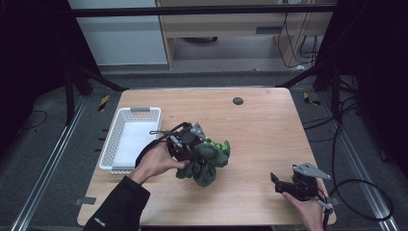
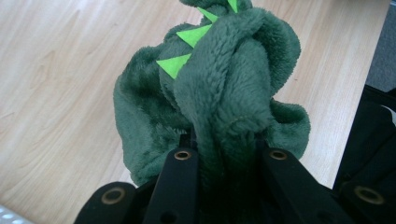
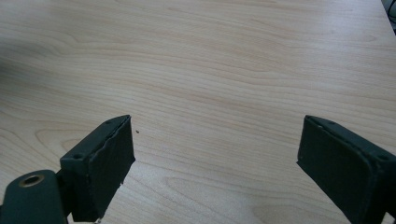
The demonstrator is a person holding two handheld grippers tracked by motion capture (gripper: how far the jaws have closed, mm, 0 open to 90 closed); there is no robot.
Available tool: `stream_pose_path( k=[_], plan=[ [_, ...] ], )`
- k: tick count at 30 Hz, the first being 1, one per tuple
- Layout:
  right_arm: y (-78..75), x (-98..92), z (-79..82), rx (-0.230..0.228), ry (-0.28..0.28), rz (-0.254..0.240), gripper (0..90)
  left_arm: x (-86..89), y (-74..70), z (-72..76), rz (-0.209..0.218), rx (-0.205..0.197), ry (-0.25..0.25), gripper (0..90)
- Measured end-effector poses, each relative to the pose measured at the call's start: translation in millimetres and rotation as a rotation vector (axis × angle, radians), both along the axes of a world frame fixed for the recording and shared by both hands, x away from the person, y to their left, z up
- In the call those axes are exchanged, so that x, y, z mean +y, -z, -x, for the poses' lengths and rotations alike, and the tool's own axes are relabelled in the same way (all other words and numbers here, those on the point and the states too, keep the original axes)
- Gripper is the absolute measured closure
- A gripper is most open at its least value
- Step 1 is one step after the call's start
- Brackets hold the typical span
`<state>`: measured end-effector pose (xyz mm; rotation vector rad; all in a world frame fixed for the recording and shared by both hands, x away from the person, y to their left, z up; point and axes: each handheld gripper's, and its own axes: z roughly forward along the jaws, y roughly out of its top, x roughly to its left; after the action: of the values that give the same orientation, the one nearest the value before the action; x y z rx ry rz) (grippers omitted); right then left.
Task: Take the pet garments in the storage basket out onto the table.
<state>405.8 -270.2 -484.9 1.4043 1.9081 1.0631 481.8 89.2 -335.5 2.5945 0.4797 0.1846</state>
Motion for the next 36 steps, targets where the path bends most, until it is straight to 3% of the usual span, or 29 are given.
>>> stream_pose_path(
  k=[12,36],
  plan=[
    [0.4,0.1,-0.2,0.002,0.000,0.001,10.8,-10.2,19.6,2.5,-0.014,0.034,0.041,81.2],
    [0.2,0.8,0.1,0.006,-0.001,-0.003,10.4,-36.6,62.4,5.9,-0.086,0.095,0.096,78.9]
  ],
)
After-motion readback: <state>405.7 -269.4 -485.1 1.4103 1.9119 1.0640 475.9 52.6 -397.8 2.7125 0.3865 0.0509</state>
